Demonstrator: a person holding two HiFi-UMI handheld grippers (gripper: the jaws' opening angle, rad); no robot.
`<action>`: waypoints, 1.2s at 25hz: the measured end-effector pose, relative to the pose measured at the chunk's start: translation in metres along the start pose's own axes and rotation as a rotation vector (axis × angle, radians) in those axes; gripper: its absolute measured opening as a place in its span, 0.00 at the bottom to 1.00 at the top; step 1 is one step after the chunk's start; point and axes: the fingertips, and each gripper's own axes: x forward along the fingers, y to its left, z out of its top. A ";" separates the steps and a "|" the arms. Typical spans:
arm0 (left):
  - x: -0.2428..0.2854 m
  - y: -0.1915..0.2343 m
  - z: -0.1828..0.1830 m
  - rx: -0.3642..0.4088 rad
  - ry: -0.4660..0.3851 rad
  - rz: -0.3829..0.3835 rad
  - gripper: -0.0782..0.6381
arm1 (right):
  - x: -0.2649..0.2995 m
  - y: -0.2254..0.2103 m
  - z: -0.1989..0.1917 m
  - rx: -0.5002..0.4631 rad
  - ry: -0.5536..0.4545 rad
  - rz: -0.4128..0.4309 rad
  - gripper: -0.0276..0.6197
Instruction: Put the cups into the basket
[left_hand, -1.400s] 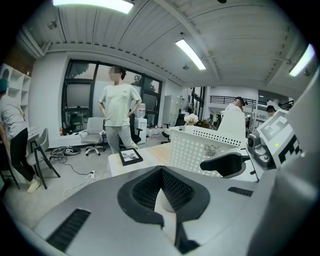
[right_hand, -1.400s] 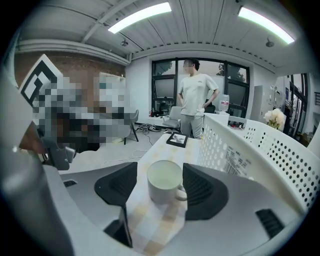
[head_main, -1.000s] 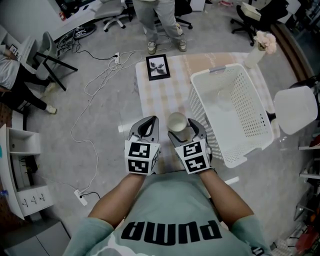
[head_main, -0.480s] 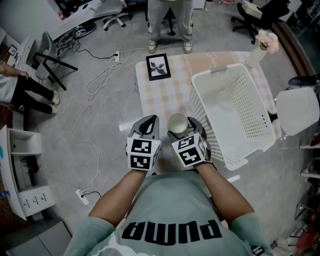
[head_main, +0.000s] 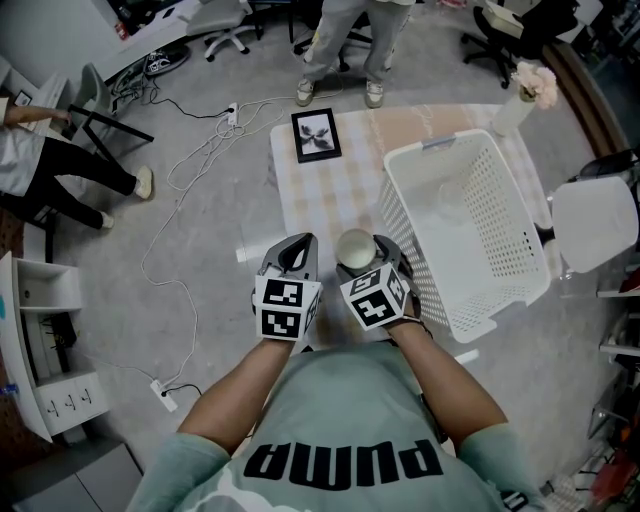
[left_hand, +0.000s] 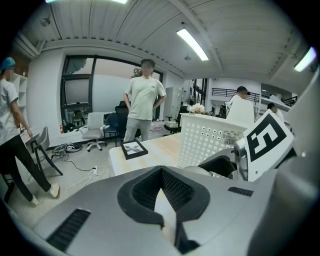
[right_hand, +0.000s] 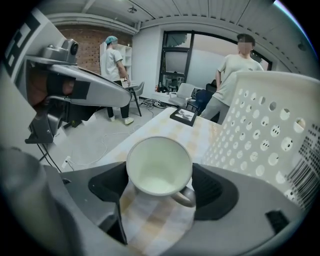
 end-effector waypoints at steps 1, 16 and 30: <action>0.000 0.000 -0.001 0.000 0.001 -0.001 0.11 | 0.000 0.000 0.001 -0.002 -0.005 -0.001 0.62; -0.006 0.001 -0.005 0.000 0.002 -0.010 0.11 | -0.014 0.003 0.006 0.008 -0.062 -0.010 0.62; -0.032 -0.005 0.002 -0.025 -0.041 -0.023 0.11 | -0.102 0.013 0.059 0.065 -0.249 -0.004 0.62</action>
